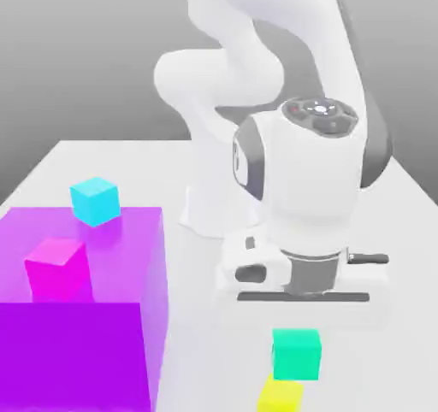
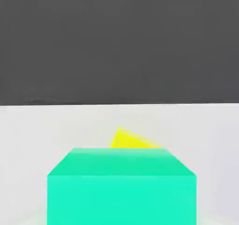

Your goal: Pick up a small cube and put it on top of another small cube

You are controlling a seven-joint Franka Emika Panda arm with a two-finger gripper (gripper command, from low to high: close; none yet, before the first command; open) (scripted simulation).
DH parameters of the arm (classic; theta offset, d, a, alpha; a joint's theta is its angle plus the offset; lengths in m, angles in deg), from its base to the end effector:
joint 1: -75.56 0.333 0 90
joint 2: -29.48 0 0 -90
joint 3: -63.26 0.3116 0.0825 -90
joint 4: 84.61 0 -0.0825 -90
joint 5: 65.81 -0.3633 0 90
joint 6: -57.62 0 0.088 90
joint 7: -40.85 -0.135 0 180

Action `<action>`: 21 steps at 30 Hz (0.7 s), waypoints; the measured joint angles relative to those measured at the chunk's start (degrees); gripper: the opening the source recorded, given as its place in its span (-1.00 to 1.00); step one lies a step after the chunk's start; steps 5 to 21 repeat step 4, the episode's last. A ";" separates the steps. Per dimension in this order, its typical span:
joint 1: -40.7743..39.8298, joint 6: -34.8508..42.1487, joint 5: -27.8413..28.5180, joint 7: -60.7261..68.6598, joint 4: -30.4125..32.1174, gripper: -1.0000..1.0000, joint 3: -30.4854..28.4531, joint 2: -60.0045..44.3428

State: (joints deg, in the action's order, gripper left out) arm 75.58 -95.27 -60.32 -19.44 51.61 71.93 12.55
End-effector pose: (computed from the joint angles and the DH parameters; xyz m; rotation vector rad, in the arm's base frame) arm 0.4888 0.0796 0.1866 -2.8797 1.2546 -0.0004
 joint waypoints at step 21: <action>0.27 -1.54 0.52 -0.40 -0.06 1.00 -0.44 -1.61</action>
